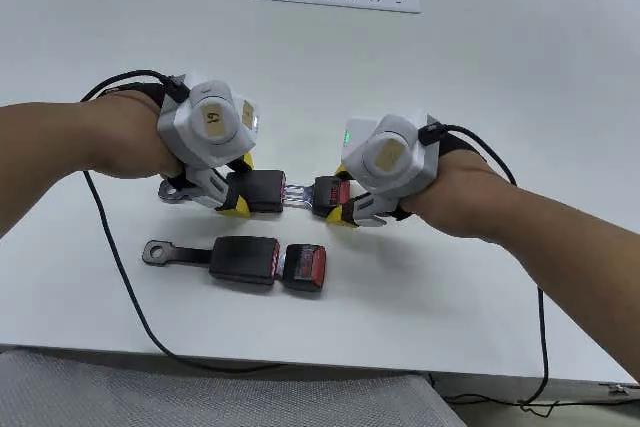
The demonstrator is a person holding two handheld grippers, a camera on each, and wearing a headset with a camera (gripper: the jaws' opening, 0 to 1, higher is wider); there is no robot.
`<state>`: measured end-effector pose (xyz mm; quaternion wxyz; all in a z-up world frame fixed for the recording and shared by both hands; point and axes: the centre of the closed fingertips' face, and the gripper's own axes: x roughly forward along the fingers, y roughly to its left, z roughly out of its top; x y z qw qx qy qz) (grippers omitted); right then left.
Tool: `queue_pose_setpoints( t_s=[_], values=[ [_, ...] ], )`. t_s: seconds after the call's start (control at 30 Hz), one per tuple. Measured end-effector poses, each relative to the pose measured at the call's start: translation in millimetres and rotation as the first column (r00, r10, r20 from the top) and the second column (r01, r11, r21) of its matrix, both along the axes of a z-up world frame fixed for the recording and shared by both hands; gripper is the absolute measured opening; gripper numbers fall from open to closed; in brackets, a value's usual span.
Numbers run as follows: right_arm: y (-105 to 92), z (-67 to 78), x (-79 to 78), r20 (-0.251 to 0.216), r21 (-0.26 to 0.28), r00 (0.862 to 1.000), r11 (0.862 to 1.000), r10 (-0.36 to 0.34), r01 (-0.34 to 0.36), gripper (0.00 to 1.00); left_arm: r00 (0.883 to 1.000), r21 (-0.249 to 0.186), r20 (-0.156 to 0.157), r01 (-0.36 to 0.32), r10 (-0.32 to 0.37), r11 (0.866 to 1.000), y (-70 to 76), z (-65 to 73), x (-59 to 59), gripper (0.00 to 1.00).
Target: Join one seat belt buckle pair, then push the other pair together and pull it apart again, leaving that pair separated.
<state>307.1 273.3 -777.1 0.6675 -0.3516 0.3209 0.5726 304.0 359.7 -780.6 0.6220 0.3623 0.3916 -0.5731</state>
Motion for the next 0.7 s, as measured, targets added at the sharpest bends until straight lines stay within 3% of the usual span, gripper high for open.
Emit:
queue_pose_setpoints(
  t_s=[0.27,0.4,0.7],
  values=[
    [0.6,-4.0,2.7,0.003,0.004,1.0,1.0,0.007,-0.007,0.3,1.0,0.0,-0.004,-0.005,0.005,1.0,-1.3,1.4,-1.0,0.34],
    [8.3,2.0,-4.4,0.011,0.004,1.0,1.0,0.027,-0.027,0.3,1.0,-0.004,-0.004,-0.004,0.003,1.0,-1.8,1.9,-1.1,0.34],
    [13.0,0.5,-0.3,-0.017,0.027,1.0,1.0,0.016,-0.016,0.3,1.0,-0.015,-0.005,0.001,-0.001,1.0,-1.3,1.5,-0.9,0.33]
  ],
)
